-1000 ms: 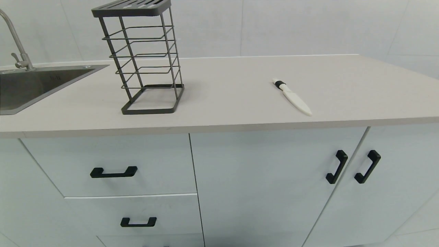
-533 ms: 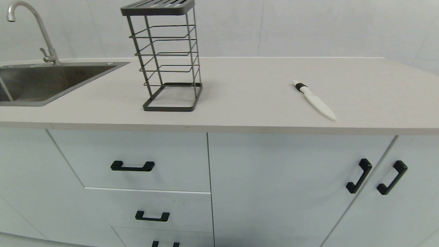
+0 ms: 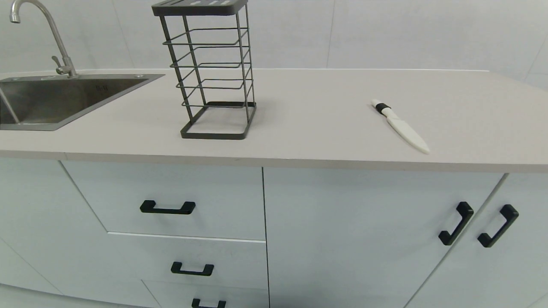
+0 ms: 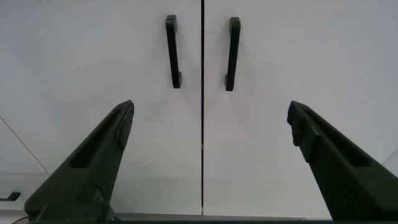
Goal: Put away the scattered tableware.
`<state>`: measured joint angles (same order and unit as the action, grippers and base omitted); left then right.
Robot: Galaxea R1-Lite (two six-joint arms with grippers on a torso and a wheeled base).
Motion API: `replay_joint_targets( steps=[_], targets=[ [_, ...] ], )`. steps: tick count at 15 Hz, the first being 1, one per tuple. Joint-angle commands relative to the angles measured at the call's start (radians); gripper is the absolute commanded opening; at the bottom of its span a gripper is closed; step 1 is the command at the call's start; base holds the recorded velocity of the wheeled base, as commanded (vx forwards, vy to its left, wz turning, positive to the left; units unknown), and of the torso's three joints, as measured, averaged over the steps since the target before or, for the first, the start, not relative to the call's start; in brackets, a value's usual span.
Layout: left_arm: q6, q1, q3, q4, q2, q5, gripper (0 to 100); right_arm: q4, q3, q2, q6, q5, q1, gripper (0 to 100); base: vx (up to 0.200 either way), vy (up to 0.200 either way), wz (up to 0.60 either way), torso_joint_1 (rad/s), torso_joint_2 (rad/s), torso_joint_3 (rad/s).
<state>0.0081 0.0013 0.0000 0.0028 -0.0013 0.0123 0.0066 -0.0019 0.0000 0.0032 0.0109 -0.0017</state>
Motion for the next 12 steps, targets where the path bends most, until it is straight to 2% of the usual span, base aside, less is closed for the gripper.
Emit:
replay_joint_targets(
  steps=[1, 8, 11, 12],
  targets=[
    [0.0, 0.0, 0.0, -0.001, 0.001, 0.0, 100, 0.0, -0.001, 0.002, 0.0, 0.0, 0.0, 100, 0.0, 0.0, 0.0, 0.203, -0.13, -0.115],
    [0.0, 0.0, 0.0, -0.001, 0.001, 0.0, 100, 0.0, 0.0, 0.002, 0.003, 0.0, 0.0, 100, 0.0, 0.0, 0.0, 0.241, -0.52, -0.226],
    [0.0, 0.0, 0.0, -0.001, 0.001, 0.0, 100, 0.0, -0.001, 0.002, 0.003, 0.0, 0.0, 100, 0.0, 0.0, 0.0, 0.092, -0.49, -0.219],
    [0.0, 0.0, 0.0, -0.001, 0.001, 0.0, 100, 0.0, -0.001, 0.002, 0.003, 0.0, 0.0, 100, 0.0, 0.0, 0.0, 0.305, -0.51, -0.222]
  ],
)
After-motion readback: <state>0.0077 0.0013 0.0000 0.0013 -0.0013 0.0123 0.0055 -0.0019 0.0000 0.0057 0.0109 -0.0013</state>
